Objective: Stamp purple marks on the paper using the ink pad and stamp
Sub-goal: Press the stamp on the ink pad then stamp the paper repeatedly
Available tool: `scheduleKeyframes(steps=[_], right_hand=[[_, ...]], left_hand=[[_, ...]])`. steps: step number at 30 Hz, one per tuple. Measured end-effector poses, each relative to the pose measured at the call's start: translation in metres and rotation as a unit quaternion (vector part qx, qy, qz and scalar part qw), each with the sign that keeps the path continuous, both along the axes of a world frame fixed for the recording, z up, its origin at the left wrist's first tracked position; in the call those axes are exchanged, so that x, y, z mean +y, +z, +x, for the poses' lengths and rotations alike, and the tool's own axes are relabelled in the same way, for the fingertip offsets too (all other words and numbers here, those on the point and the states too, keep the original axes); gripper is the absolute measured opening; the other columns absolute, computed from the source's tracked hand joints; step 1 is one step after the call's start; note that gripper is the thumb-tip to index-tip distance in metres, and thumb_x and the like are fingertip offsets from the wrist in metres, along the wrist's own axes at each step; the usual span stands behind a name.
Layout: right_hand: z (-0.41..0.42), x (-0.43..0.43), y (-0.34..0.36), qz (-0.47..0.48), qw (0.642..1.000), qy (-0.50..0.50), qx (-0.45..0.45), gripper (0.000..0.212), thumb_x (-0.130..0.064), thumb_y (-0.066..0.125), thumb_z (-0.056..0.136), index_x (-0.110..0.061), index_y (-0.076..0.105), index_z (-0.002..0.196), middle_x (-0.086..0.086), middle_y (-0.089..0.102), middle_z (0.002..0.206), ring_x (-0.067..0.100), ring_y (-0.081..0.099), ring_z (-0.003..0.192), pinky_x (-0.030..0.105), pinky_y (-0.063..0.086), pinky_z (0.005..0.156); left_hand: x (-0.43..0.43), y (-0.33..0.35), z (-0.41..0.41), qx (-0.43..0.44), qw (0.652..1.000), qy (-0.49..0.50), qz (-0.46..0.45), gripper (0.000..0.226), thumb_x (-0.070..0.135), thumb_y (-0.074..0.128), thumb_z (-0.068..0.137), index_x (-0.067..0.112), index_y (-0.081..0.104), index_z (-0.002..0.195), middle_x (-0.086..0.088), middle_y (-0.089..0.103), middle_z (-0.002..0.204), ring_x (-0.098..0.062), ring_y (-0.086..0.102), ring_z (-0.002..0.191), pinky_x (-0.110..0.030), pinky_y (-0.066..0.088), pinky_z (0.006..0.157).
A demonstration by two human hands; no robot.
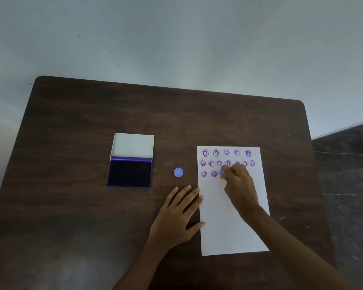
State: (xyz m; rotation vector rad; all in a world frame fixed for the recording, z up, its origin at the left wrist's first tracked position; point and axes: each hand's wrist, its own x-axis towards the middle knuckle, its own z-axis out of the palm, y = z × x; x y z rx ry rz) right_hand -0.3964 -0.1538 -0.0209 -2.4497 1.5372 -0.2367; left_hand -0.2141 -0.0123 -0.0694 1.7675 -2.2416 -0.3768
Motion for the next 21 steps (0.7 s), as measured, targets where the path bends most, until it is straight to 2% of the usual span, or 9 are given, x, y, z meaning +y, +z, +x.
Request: scheduleKeyframes(steps=[5, 9, 15, 21], right_hand=[[-0.006, -0.001, -0.011, -0.018, 1.000, 0.012, -0.013, 0.038, -0.011, 0.082, 0.070, -0.004, 0.066, 0.104, 0.012, 0.068, 0.095, 0.024, 0.063, 0.086, 0.034, 0.058, 0.077], [-0.015, -0.009, -0.017, -0.041, 0.996, 0.078, 0.002, 0.035, -0.008, 0.082, 0.070, -0.001, 0.066, 0.101, 0.013, 0.068, 0.094, 0.025, 0.062, 0.084, 0.034, 0.058, 0.074], [-0.012, -0.006, -0.011, -0.050, 0.997, 0.060, 0.002, 0.036, -0.006, 0.081, 0.070, 0.000, 0.067, 0.103, 0.013, 0.068, 0.097, 0.026, 0.064, 0.089, 0.036, 0.057, 0.079], [-0.006, -0.008, 0.002, 0.015, 1.000, 0.021, 0.007, 0.034, -0.001, 0.075, 0.076, -0.004, 0.065, 0.108, 0.011, 0.066, 0.101, 0.024, 0.064, 0.089, 0.033, 0.058, 0.076]], left_hand=[[0.000, -0.002, -0.002, -0.001, 1.000, 0.002, 0.003, 0.066, 0.067, 0.043, 0.095, 0.026, 0.049, 0.146, 0.003, 0.039, 0.158, -0.020, 0.033, 0.147, -0.047, 0.031, 0.119], [0.000, -0.001, -0.002, 0.000, 1.000, 0.001, 0.002, 0.066, 0.066, 0.043, 0.095, 0.026, 0.048, 0.147, 0.004, 0.038, 0.159, -0.019, 0.030, 0.148, -0.047, 0.028, 0.120], [0.000, 0.003, -0.002, 0.003, 1.000, -0.007, 0.006, 0.065, 0.066, 0.041, 0.096, 0.025, 0.047, 0.147, 0.003, 0.036, 0.160, -0.019, 0.027, 0.150, -0.047, 0.023, 0.122], [-0.001, 0.009, 0.000, -0.005, 1.000, -0.013, 0.016, 0.066, 0.066, 0.040, 0.096, 0.024, 0.048, 0.147, 0.004, 0.035, 0.160, -0.017, 0.024, 0.150, -0.046, 0.024, 0.122]])
